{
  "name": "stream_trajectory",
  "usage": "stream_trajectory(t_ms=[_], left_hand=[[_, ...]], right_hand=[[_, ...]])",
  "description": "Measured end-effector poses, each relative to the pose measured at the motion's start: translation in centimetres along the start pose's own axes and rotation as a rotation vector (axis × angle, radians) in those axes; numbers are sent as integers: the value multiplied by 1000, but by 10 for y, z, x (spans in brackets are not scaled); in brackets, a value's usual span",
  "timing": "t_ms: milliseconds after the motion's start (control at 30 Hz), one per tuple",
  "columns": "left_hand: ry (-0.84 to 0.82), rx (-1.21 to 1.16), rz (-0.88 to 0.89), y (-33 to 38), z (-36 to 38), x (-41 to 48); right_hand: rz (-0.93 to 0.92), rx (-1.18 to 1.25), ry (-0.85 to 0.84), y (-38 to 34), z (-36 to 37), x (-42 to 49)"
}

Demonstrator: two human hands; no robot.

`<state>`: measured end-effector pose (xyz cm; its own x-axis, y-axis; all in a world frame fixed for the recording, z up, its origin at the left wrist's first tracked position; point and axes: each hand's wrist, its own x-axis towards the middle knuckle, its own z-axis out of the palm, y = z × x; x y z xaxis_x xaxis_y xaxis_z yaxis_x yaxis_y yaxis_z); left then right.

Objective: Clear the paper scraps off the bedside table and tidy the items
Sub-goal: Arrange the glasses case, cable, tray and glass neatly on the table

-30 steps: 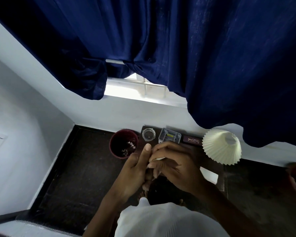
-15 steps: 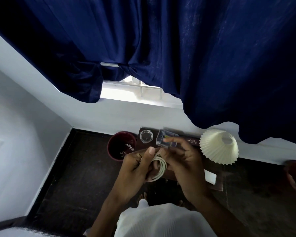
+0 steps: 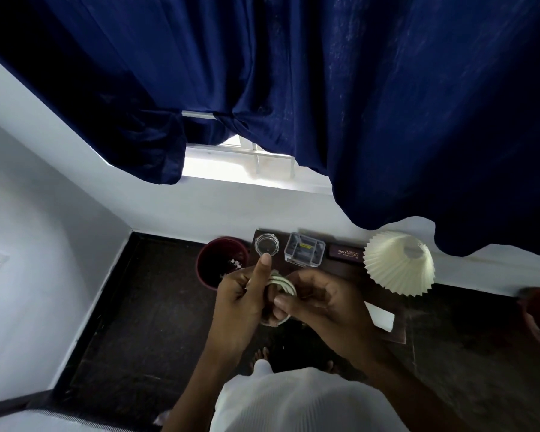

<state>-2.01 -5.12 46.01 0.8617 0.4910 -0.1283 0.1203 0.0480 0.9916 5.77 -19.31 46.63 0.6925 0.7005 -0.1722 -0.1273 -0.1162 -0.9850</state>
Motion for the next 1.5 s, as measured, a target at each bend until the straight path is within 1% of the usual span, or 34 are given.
stream_trajectory(t_ms=[67, 133, 167, 233, 300, 367, 433, 500, 567, 600, 700, 767, 833, 867, 933, 1000, 1100, 1167, 1233, 1333, 1400, 1500], left_hand=[[85, 112, 85, -4, 0, 0], [165, 148, 119, -7, 0, 2], [173, 142, 123, -8, 0, 3], [130, 105, 118, -10, 0, 2], [89, 43, 86, -15, -1, -1], [70, -48, 11, -18, -1, -3], [72, -123, -61, -20, 2, -4], [97, -136, -83, -22, 6, -2], [111, -96, -51, -23, 7, -1], [91, -77, -28, -25, 5, -1], [-45, 18, 64, -28, -7, -1], [-97, 112, 86, -29, -17, 2], [-77, 121, 85, -33, -23, 4], [-52, 106, 68, -36, -25, 4], [-16, 6, -36, -38, -23, 4], [13, -132, -185, -39, -21, 5], [26, -273, -450, -42, -24, 11], [33, -330, -554, -45, -27, 14], [81, -274, -520, -47, -28, 18], [154, -132, -384, -50, -31, 26], [142, -142, -385, -52, -35, 32], [60, -230, -431, -56, -42, 36]], right_hand=[[24, 2, -9, 4, 0, 1], [69, 65, -19, 7, 3, 0], [86, 99, -19, 9, 4, -1], [108, 134, -20, 12, 5, -1], [144, 214, -43, 14, 6, -1], [175, 360, -68, 17, 10, -1], [182, 490, -74, 22, 14, -1], [180, 529, -72, 27, 18, 0], [182, 482, -54, 31, 19, 2], [185, 460, -37, 32, 18, 3], [186, 413, -21, 35, 15, 7], [188, 304, -24, 35, 15, 9], [167, 125, 14, 35, 15, 11], [149, 60, 37, 35, 16, 13], [122, -12, 64, 33, 19, 16], [99, -65, 65, 32, 22, 18], [95, -104, 47, 33, 26, 22], [90, -126, 60, 34, 31, 23], [85, -184, 98, 36, 38, 26], [85, -226, 145, 44, 49, 30], [102, -228, 177, 49, 52, 33], [132, -251, 186, 52, 56, 35]])
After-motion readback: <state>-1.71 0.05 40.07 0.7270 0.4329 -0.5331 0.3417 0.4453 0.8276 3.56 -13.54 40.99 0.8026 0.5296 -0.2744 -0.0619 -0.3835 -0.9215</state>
